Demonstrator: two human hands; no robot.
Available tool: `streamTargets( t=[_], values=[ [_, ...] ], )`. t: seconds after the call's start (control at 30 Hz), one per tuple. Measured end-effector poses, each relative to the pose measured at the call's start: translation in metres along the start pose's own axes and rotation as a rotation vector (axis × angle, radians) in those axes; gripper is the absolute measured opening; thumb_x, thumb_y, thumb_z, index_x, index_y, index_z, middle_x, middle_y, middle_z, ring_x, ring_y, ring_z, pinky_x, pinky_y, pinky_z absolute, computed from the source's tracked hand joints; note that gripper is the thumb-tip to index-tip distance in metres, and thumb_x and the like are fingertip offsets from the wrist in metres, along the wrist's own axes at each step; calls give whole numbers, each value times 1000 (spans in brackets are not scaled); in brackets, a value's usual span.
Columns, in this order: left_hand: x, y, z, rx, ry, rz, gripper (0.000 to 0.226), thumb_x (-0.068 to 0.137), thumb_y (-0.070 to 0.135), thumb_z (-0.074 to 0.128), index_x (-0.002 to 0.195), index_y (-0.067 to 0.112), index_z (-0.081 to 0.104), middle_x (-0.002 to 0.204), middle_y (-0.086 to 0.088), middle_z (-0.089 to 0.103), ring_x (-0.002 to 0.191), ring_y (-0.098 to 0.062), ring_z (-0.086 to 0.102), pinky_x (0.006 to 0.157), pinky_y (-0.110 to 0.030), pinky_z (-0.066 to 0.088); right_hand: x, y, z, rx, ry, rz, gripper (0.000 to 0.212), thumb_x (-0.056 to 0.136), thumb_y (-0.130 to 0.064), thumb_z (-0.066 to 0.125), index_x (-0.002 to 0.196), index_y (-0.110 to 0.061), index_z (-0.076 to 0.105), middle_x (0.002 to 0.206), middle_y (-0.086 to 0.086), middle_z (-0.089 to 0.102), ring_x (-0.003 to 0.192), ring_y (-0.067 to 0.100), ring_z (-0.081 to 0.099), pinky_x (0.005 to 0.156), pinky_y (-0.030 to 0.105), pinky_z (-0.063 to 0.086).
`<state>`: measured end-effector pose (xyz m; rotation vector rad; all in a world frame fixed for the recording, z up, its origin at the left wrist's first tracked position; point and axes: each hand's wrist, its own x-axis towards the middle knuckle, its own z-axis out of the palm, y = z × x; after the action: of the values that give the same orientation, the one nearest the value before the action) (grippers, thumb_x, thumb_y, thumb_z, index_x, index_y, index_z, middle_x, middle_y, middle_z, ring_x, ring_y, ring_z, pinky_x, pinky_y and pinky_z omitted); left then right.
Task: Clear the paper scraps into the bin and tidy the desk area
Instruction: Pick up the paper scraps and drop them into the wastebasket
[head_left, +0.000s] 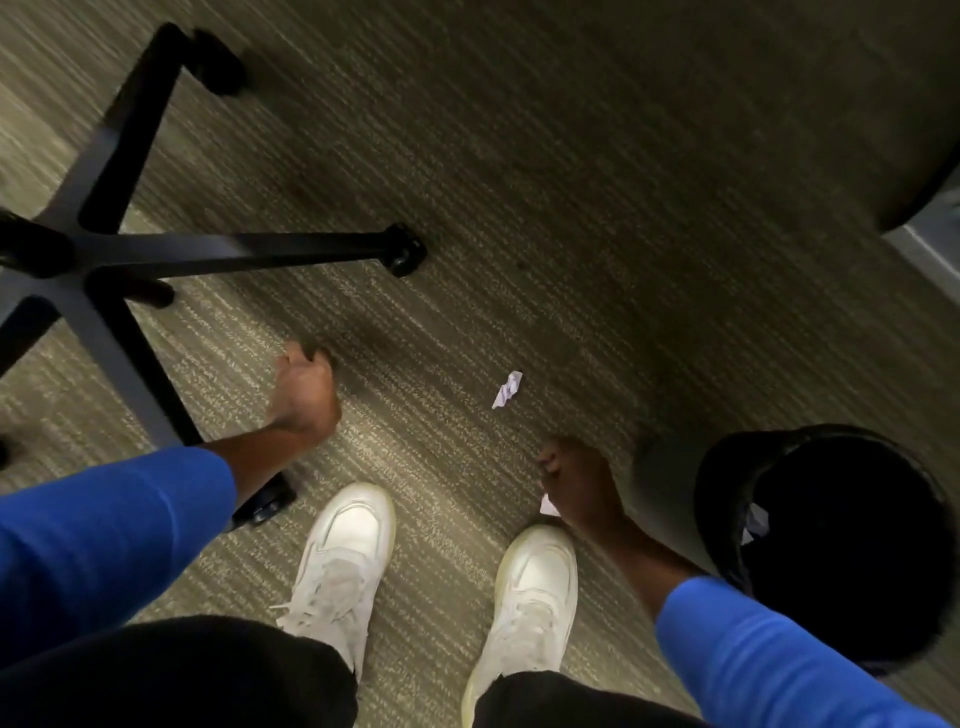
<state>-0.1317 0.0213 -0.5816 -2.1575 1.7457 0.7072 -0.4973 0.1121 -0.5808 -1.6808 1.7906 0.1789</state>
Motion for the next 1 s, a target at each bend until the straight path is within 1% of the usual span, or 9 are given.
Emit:
streamTargets(
  t=[0.13, 0.3, 0.4, 0.47, 0.57, 0.67, 0.77, 0.9, 1.0],
  values=[
    [-3, -5, -4, -71, 42, 87, 11, 98, -1, 62, 105, -2, 70, 116, -24, 67, 110, -36, 62, 97, -40, 52, 16, -19, -16, 16, 58, -102, 17, 82, -5, 71, 93, -18, 72, 97, 5, 73, 91, 26, 71, 81, 35, 56],
    [-9, 8, -7, -191, 71, 257, 13, 96, -3, 62, 99, 0, 74, 106, -16, 70, 97, -28, 64, 92, -38, 56, 9, -23, -28, -243, -108, -116, 20, 87, -28, 69, 107, -27, 64, 113, -1, 67, 111, 22, 66, 86, 37, 58],
    [-9, 35, -13, -190, 47, 376, 15, 92, -2, 64, 103, 2, 74, 103, -10, 71, 88, -15, 60, 78, -20, 53, -7, -15, -21, -277, -185, -14, 38, 82, -43, 75, 113, -25, 61, 117, -3, 68, 116, 22, 66, 90, 37, 59],
    [-9, 54, -15, -231, 57, 460, 16, 89, -7, 64, 98, 0, 75, 98, -14, 73, 82, -17, 63, 71, -19, 54, -16, -6, -11, -238, -214, 66, 56, 80, -49, 79, 124, -22, 59, 125, 0, 65, 122, 24, 64, 96, 38, 57],
    [-11, 77, -16, -283, 88, 517, 18, 84, -13, 66, 88, 0, 77, 93, -14, 74, 78, -20, 66, 68, -39, 63, -22, 8, 3, -186, -171, 99, 56, 86, -43, 79, 131, -17, 56, 130, 3, 63, 125, 26, 63, 99, 36, 52],
    [-9, 91, -15, -303, 66, 510, 18, 85, -12, 70, 87, 5, 77, 95, -8, 72, 76, -19, 66, 69, -34, 63, -20, 14, 5, -97, -137, 79, 31, 90, -35, 77, 112, -18, 64, 117, 2, 70, 113, 24, 68, 92, 34, 51],
    [-6, 93, -14, -311, 37, 491, 17, 85, -10, 73, 87, 6, 78, 96, -6, 72, 77, -19, 70, 70, -29, 63, -13, 9, -5, -42, -119, 25, 21, 90, -39, 76, 99, -21, 70, 106, 0, 76, 104, 23, 72, 87, 34, 54],
    [-11, 87, -16, -361, 43, 528, 18, 84, -15, 70, 84, 2, 78, 92, -12, 76, 77, -26, 73, 69, -29, 61, 11, -12, -28, -111, 34, -180, 38, 90, -35, 78, 124, -22, 66, 113, 2, 76, 103, 26, 73, 84, 39, 59],
    [-18, 85, -20, -383, 38, 552, 20, 80, -19, 67, 82, -2, 77, 91, -15, 76, 77, -28, 73, 72, -40, 64, 37, -32, -44, -139, 70, -303, 53, 90, -24, 79, 140, -24, 61, 118, 0, 76, 101, 24, 75, 84, 35, 58]
  ],
)
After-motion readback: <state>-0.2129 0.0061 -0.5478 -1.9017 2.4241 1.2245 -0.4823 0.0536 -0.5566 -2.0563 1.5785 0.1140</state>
